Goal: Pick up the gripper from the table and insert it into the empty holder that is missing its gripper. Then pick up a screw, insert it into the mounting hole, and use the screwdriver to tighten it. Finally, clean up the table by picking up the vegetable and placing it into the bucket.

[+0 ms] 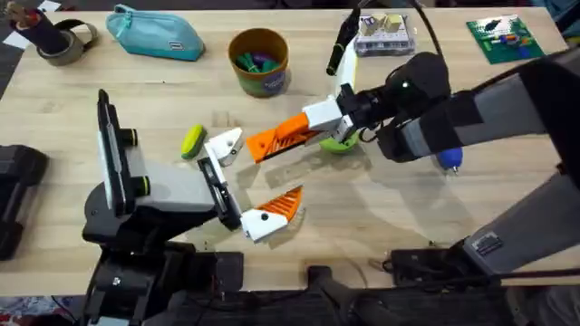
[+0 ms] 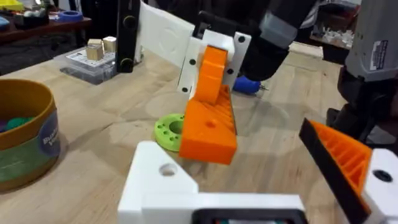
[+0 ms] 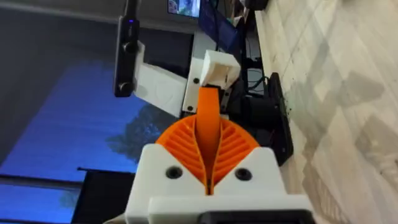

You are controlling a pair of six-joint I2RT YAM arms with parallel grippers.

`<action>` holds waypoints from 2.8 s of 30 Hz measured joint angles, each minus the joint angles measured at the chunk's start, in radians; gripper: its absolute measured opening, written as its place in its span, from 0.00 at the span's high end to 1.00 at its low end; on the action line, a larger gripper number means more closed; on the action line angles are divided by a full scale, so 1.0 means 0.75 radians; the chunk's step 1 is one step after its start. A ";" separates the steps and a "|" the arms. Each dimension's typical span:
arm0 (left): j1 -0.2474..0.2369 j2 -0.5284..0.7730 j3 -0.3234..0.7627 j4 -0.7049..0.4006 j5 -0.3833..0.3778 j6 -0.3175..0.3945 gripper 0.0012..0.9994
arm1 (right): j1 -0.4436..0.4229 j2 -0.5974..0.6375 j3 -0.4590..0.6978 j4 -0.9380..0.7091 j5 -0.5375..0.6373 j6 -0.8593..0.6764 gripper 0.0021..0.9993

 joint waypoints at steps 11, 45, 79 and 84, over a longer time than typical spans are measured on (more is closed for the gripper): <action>0.000 0.000 0.000 0.000 0.000 0.000 0.01 | 0.028 -0.006 0.000 -0.043 0.015 -0.004 0.98; 0.000 0.000 0.000 -0.001 -0.001 -0.004 0.01 | 0.103 -0.006 0.000 -0.199 0.149 -0.054 0.98; 0.010 0.000 0.000 -0.003 -0.045 -0.008 0.01 | 0.214 -0.005 0.127 -0.480 0.276 -0.214 0.98; 0.011 0.000 0.000 -0.003 -0.046 -0.004 0.01 | 0.209 0.006 0.184 -0.568 0.222 -0.265 0.98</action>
